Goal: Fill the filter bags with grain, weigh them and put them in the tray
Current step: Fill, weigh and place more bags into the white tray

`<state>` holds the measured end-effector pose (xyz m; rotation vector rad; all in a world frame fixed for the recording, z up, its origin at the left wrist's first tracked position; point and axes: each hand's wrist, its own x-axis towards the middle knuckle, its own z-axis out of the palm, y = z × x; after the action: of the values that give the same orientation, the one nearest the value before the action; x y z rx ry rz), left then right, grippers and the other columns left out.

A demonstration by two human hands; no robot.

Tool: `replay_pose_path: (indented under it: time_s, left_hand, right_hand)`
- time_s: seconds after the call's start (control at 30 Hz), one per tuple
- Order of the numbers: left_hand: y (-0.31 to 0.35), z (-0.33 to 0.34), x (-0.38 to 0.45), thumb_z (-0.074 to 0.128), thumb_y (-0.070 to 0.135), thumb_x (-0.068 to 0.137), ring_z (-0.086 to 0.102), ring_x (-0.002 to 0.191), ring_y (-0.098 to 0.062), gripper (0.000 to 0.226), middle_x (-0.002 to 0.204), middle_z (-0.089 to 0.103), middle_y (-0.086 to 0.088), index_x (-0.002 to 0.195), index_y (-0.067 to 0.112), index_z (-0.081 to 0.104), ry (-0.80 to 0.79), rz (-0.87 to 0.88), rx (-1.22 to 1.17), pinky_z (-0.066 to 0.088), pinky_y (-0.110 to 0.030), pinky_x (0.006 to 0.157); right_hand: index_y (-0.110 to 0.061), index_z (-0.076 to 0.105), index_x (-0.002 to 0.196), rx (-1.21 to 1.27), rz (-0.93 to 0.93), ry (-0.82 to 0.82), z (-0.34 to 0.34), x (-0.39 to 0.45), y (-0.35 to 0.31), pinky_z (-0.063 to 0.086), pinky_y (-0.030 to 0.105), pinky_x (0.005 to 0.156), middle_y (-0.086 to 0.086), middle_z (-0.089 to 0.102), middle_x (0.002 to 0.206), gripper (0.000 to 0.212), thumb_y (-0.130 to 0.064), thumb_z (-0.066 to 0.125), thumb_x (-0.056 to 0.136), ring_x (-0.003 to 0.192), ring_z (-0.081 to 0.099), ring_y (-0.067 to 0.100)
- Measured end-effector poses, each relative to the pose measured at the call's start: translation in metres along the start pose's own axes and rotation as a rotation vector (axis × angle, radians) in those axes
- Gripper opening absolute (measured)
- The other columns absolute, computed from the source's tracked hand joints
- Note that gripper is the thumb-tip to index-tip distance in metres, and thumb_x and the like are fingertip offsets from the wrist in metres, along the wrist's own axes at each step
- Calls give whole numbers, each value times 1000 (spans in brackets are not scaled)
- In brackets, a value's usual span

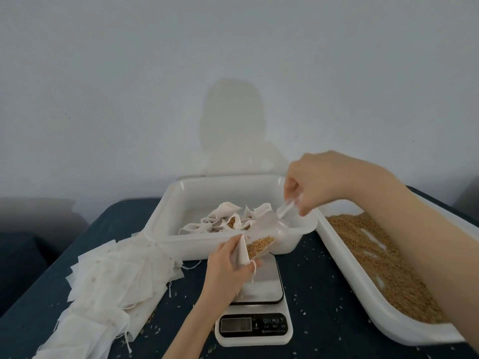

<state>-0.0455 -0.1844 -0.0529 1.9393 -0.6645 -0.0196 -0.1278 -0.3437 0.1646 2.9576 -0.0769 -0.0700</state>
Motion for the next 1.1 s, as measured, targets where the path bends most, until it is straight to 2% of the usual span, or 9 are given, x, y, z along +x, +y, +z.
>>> replay_pose_path:
  time_s: [0.13, 0.23, 0.4, 0.6, 0.67, 0.8, 0.87, 1.0, 1.1]
  left_hand:
    - [6, 1, 0, 79, 34, 73, 56, 103, 3, 46, 110, 60, 22, 109, 45, 51, 7, 12, -50, 43, -8, 79]
    - [7, 1, 1, 79, 37, 72, 55, 102, 3, 45, 109, 59, 22, 101, 54, 49, 6, 9, -55, 44, -13, 82]
    - [13, 5, 1, 78, 38, 73, 55, 99, 6, 40, 107, 58, 23, 95, 55, 50, 3, 10, -59, 42, -10, 75]
    - [20, 7, 3, 79, 35, 73, 56, 107, -4, 44, 115, 60, 17, 107, 47, 53, 18, -19, -119, 48, -23, 90]
    - [21, 6, 3, 79, 32, 74, 56, 108, -7, 47, 116, 60, 13, 115, 38, 54, 4, -28, -112, 48, -27, 95]
    - [20, 4, 2, 78, 29, 76, 56, 107, -7, 44, 114, 62, 13, 112, 39, 55, -30, -31, -86, 47, -24, 93]
    - [20, 3, 1, 78, 27, 76, 57, 106, -7, 45, 112, 63, 14, 114, 36, 57, -37, -51, -87, 48, -27, 95]
    - [21, 2, 3, 78, 24, 77, 59, 96, -5, 40, 99, 64, 20, 108, 39, 57, -30, -64, -74, 50, -23, 88]
    - [22, -1, 6, 78, 18, 77, 63, 92, -10, 38, 94, 68, 11, 111, 26, 66, -34, -61, -98, 54, -27, 83]
  right_hand:
    - [-33, 67, 108, -95, 9, 62, -10, 1, -11, 47, 26, 70, -12, 67, 106, 36, -25, 76, 74, 95, 63, 12]
    - [-33, 67, 109, -119, 29, 50, -12, -3, -12, 36, 23, 56, -10, 65, 103, 37, -23, 75, 75, 89, 61, 14]
    - [-31, 66, 107, -215, 29, 112, -19, -8, -21, 29, 23, 50, -11, 46, 78, 33, -17, 70, 77, 62, 47, 9]
    - [-31, 68, 108, -254, 39, 130, -28, -14, -21, 33, 24, 53, -7, 60, 102, 35, -15, 72, 78, 76, 55, 15]
    - [-31, 68, 109, -223, 37, 110, -25, -16, -15, 36, 24, 56, -9, 64, 106, 35, -17, 73, 77, 86, 61, 15]
    - [-34, 67, 110, -103, 38, 43, -13, -20, 3, 51, 28, 76, -12, 66, 109, 35, -24, 74, 77, 99, 63, 12]
    - [-36, 67, 112, -27, 32, 14, -3, -21, 15, 53, 29, 80, -14, 67, 107, 36, -27, 73, 77, 97, 63, 9]
    - [-40, 68, 108, 186, 11, 0, 26, -21, 44, 43, 14, 62, -26, 66, 88, 33, -31, 71, 76, 78, 57, -13]
    - [-40, 69, 105, 369, 26, 2, 51, -23, 60, 52, 19, 80, -26, 68, 90, 30, -32, 73, 77, 86, 60, -11]
